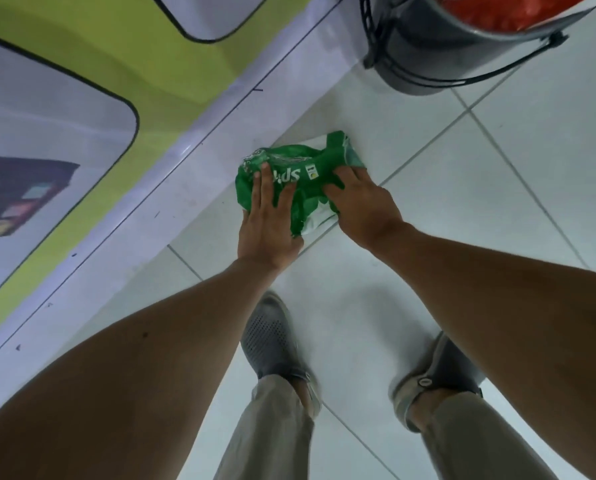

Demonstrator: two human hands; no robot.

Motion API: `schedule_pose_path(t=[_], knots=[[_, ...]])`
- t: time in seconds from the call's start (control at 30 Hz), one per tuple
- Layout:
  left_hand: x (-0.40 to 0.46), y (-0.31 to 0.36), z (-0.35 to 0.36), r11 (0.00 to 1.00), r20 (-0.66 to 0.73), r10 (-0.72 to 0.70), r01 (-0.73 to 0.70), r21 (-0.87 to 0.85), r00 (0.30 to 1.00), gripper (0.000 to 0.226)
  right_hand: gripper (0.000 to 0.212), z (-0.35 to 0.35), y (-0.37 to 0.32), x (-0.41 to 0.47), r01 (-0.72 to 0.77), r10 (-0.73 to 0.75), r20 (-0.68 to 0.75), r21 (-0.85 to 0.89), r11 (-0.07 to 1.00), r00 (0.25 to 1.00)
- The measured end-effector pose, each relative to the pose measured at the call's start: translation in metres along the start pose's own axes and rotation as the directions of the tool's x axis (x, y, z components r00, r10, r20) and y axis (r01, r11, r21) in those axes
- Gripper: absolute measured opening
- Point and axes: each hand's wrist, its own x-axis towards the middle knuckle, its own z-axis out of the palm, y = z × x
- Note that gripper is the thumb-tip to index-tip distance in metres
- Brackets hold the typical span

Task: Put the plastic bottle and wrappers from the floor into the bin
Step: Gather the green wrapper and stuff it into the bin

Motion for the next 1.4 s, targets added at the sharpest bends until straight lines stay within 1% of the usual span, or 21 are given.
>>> schedule_pose_path(t=[0.07,0.27,0.43,0.57,0.7,0.83,0.93,1.0,1.1,1.2,1.27,1.33,1.4], knots=[[-0.009,0.008,-0.016,1.000,0.004,-0.005,0.005,-0.013,1.000,0.103,0.034,-0.016,-0.004,-0.010,0.011,-0.010,-0.037,0.029,1.000,0.999],[-0.047,0.055,-0.098,0.998,-0.029,-0.025,0.024,-0.055,0.999,0.096,0.042,-0.118,-0.018,-0.043,0.030,-0.023,-0.122,0.050,0.998,0.992],[-0.056,0.113,-0.197,0.998,-0.064,0.034,-0.037,-0.041,0.997,0.103,0.039,-0.247,-0.014,-0.063,0.050,-0.047,-0.212,0.008,0.999,0.976],[-0.027,0.157,-0.245,0.993,-0.088,0.120,-0.120,0.007,0.989,0.104,0.044,-0.312,0.012,-0.065,-0.026,0.019,-0.251,-0.022,0.999,0.968],[0.023,0.210,-0.267,0.980,-0.051,0.188,-0.184,0.079,0.981,0.106,0.041,-0.352,0.053,-0.056,-0.171,0.162,-0.304,-0.004,0.985,0.939],[0.070,0.242,-0.265,0.967,-0.056,0.220,-0.210,0.145,0.974,0.105,0.038,-0.363,0.085,-0.039,-0.312,0.291,-0.303,-0.024,0.950,0.907],[0.078,0.241,-0.250,0.960,-0.067,0.227,-0.212,0.181,0.972,0.104,0.030,-0.360,0.103,-0.026,-0.371,0.309,-0.347,-0.127,0.920,0.886],[0.071,0.228,-0.238,0.955,-0.062,0.234,-0.217,0.203,0.970,0.101,0.026,-0.353,0.108,-0.017,-0.371,0.289,-0.330,-0.218,0.903,0.899],[0.058,0.199,-0.217,0.962,-0.016,0.192,-0.185,0.200,0.981,0.097,0.023,-0.335,0.102,0.000,-0.304,0.225,-0.257,-0.326,0.895,0.940],[0.049,0.175,-0.206,0.967,0.022,0.140,-0.142,0.211,0.990,0.093,0.035,-0.314,0.090,0.013,-0.259,0.219,-0.152,-0.346,0.902,0.964],[0.046,0.165,-0.205,0.969,0.033,0.129,-0.133,0.210,0.991,0.089,0.051,-0.302,0.085,0.017,-0.249,0.243,-0.066,-0.383,0.889,0.968],[0.040,0.163,-0.209,0.965,0.040,0.130,-0.136,0.224,0.991,0.087,0.073,-0.298,0.083,0.014,-0.264,0.285,-0.015,-0.423,0.867,0.959],[0.034,0.164,-0.219,0.967,0.036,0.133,-0.137,0.216,0.991,0.085,0.084,-0.304,0.081,0.003,-0.280,0.313,0.002,-0.443,0.852,0.950]])
